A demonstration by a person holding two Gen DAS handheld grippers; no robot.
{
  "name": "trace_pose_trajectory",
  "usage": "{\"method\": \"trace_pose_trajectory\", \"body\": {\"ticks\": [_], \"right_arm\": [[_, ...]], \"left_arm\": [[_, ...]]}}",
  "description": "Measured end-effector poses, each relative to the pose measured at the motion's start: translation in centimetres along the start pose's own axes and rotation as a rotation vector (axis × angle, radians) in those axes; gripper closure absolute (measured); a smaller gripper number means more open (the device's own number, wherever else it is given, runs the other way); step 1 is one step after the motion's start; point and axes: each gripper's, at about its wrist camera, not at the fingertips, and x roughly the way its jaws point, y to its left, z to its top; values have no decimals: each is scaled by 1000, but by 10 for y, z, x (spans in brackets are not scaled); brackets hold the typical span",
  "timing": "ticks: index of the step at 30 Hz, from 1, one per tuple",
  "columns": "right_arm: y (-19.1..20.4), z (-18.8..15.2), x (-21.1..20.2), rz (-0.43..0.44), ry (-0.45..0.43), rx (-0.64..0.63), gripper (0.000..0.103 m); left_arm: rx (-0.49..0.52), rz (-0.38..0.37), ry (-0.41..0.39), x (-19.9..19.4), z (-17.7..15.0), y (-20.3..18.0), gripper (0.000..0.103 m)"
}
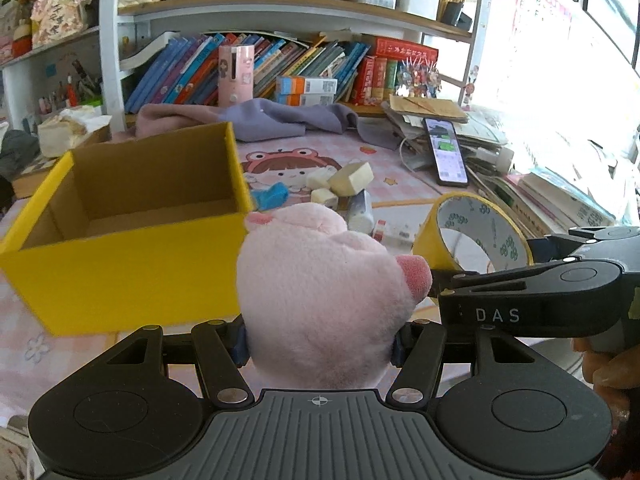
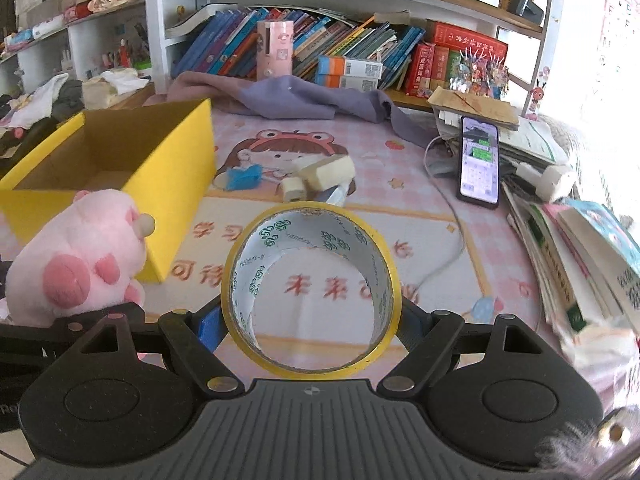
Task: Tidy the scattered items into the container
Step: 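Lift the pig with the left tool while the right tool lifts the tape toward the box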
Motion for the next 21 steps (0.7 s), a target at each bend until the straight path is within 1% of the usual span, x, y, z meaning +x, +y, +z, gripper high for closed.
{"method": "trace_pose_trajectory", "body": {"ticks": [9,21], "right_arm": [[41,-23,-23,35,5,7,22],[76,-33,-31,84,27,-44,22]], "left_arm": [[-11,28,19,-33,-26,24,43],[-66,63,33,-52,-44,47,43]]}}
